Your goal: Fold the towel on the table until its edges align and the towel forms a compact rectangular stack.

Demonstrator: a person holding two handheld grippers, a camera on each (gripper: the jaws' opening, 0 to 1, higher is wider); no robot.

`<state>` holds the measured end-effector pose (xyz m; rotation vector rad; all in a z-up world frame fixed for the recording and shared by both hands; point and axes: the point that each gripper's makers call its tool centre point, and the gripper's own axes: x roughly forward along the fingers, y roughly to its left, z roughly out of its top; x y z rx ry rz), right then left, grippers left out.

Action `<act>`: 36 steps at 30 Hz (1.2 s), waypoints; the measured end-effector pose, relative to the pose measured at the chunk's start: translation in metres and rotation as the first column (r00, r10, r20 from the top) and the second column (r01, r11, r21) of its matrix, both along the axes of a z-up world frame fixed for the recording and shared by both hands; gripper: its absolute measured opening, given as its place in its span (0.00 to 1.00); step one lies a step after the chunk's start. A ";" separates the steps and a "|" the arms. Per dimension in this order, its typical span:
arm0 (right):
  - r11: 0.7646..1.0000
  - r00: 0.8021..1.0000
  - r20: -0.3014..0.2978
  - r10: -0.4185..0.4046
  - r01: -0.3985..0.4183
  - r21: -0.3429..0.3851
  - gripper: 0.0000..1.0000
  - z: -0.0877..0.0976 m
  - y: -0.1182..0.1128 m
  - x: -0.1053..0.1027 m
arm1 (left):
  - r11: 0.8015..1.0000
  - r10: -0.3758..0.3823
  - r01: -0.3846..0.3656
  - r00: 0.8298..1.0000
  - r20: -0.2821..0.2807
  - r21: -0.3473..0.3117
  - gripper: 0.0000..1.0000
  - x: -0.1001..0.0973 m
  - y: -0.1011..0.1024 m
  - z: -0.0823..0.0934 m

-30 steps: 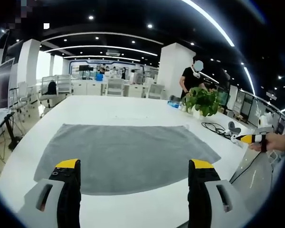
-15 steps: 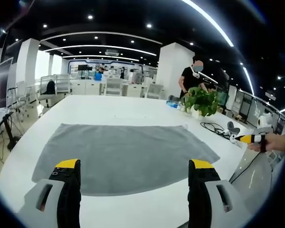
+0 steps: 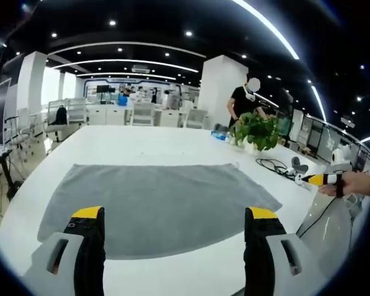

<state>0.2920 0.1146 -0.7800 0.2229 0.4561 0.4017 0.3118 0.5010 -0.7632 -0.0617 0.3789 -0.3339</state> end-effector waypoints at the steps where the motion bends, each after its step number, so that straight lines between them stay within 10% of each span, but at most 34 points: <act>1: 1.000 1.000 0.002 0.000 0.000 0.000 0.79 0.001 0.000 0.001 | 1.000 -0.008 0.008 1.000 0.000 0.005 0.97 0.000 -0.003 0.000; 14: 1.000 1.000 0.029 0.003 -0.003 -0.021 0.78 0.015 -0.016 0.014 | 0.994 -0.107 0.107 0.994 0.021 0.011 0.97 0.015 -0.047 0.010; 36: 1.000 1.000 -0.003 0.003 -0.003 -0.019 0.78 0.004 -0.015 0.002 | 1.000 0.001 -0.001 1.000 -0.009 -0.003 0.96 0.003 -0.006 0.000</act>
